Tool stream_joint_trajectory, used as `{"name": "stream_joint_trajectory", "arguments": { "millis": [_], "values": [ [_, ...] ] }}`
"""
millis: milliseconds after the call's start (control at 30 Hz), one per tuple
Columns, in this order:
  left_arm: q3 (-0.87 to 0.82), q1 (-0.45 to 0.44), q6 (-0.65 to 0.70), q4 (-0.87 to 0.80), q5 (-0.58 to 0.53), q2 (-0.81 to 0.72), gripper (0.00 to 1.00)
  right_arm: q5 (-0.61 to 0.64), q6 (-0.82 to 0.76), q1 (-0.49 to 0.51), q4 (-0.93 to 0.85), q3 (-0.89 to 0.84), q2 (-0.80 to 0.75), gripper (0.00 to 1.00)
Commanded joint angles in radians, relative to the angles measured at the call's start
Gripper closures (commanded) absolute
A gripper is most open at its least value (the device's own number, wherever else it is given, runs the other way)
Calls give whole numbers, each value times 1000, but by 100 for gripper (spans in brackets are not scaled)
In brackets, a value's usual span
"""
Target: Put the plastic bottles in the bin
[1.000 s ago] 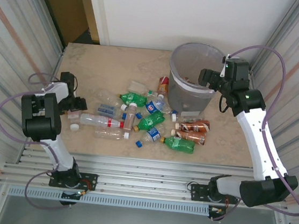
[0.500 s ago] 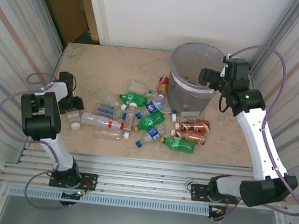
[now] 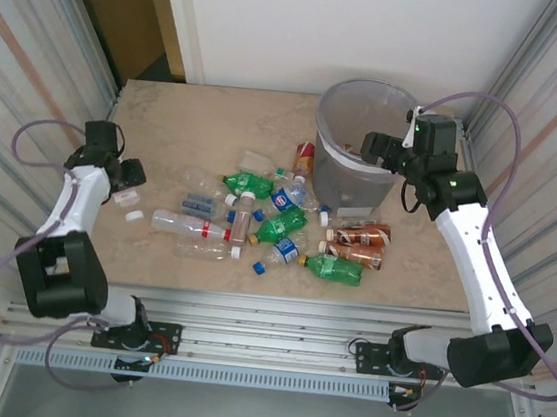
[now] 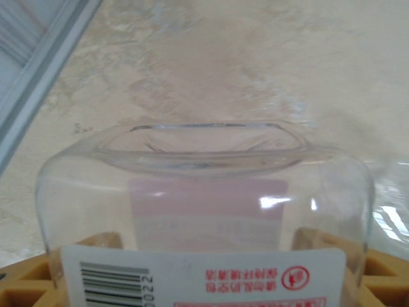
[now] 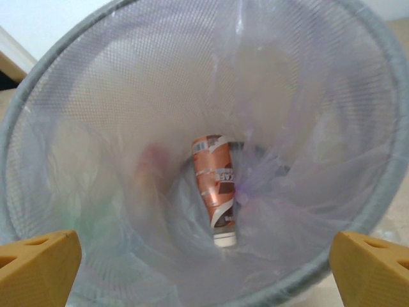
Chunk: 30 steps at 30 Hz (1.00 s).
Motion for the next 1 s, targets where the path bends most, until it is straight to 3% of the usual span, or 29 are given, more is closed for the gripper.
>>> {"name": "stream_joint_trajectory", "arguments": {
  "millis": [0,167,433,700,967],
  "values": [
    [-38,-47,-91,76,153,-95,49,-68,23,46,70,-42,-45,2],
    [-124,-158,-267,281,295,-209,52,-137,51,135,158,-100,-32,2],
    [-195,-352,-483,512,340,-234,52,-190,95,386,439,-224,32,2],
    [-217,-446,-579,641,339,-215,53,-238,75,555,577,-196,196,2],
    [-238,-491,-639,730,372,-183,54,-249,71,613,620,-111,329,1]
  ]
}}
